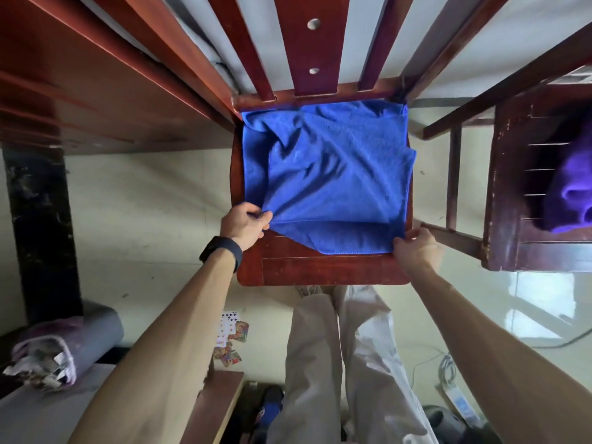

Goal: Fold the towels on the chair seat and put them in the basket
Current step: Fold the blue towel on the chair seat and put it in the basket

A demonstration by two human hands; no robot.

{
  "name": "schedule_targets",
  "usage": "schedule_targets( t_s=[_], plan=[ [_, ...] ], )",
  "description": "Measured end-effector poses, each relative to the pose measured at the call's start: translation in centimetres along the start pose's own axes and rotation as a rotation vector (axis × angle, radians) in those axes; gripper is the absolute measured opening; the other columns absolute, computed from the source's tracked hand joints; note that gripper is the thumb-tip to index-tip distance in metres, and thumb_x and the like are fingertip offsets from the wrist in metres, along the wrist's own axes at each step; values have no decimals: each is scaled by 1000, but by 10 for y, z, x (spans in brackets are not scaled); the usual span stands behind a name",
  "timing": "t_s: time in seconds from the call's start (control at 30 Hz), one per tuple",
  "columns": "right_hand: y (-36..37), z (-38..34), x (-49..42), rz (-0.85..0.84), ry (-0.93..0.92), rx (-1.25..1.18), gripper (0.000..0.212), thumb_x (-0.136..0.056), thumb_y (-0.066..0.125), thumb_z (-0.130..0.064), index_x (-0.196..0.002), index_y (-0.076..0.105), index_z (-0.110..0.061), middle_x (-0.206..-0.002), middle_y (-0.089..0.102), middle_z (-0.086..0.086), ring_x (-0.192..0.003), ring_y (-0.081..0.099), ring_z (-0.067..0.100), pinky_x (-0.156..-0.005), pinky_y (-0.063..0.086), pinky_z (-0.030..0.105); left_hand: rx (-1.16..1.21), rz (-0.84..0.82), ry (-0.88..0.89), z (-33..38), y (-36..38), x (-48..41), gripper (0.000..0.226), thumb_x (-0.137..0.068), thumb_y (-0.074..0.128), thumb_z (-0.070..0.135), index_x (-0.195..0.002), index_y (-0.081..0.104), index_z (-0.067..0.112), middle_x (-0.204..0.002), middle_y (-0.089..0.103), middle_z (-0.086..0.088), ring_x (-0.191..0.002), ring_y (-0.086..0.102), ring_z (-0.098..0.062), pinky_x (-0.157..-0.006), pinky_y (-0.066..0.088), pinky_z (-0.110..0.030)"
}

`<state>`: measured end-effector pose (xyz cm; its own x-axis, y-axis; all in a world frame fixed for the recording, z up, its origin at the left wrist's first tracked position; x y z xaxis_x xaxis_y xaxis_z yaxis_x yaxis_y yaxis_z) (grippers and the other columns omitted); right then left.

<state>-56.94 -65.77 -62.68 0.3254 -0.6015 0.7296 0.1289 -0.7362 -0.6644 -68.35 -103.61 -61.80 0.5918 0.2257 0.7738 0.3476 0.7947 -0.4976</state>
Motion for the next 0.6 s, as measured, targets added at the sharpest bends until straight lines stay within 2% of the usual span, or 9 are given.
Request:
schedule_targets(
  t_s=[0.13,0.2,0.27,0.33,0.43,0.5,0.6],
  plan=[
    [0,-5,7,11,6,10,29,-91,56,-14,-118,52,-6,-115,63,22,-111,58,40,-87,44,37,-181,-76,-158,-53,-22,23,11,-83,70,22,-91,63,23,-63,69,5,-56,61,-18,-53,47,-21],
    [0,-4,10,13,22,5,30,-90,55,-13,-118,47,-6,-115,62,24,-110,57,41,-88,44,40,-118,-33,-218,-62,-31,28,9,-84,69,24,-90,64,23,-63,69,4,-53,58,-17,-49,41,-21],
    [-2,-1,13,23,43,-11,31,-90,56,-13,-118,47,-6,-114,62,24,-108,58,42,-89,46,42,-48,3,-227,-57,-31,27,7,-86,65,26,-81,66,22,-69,68,4,-55,57,-17,-49,38,-21],
    [-6,1,14,34,52,-20,33,-89,57,-15,-119,50,-7,-113,63,22,-108,59,41,-92,48,43,64,7,-242,-48,-24,26,13,-88,64,28,-76,66,23,-72,68,5,-56,58,-15,-54,40,-22],
    [-7,2,15,34,25,-25,31,-85,59,-17,-115,62,-11,-110,68,17,-109,60,38,-97,49,42,221,-6,-325,-49,-10,22,13,-89,65,33,-79,65,24,-79,67,6,-62,59,-14,-63,43,-25],
    [-6,5,15,20,23,-29,27,-83,60,-16,-109,66,-14,-99,68,12,-106,62,37,-97,50,43,227,9,-360,-55,-6,19,15,-89,64,33,-79,64,23,-85,66,1,-72,60,-19,-70,48,-29],
    [-2,14,15,-7,51,-22,28,-80,62,-16,-108,64,-16,-93,63,7,-102,64,35,-92,53,44,-77,51,-331,-64,-8,16,30,-92,54,37,-88,69,11,-101,68,-12,-101,62,-34,-91,51,-38]
  ],
)
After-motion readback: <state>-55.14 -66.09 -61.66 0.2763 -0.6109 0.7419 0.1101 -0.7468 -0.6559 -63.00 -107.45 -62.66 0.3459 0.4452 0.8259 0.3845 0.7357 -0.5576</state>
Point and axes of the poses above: each hand's wrist, its own x-axis away from the middle knuckle, its own y-axis out of the palm, z = x × y, the point moved 9 cm from there along -x, towards the middle knuckle
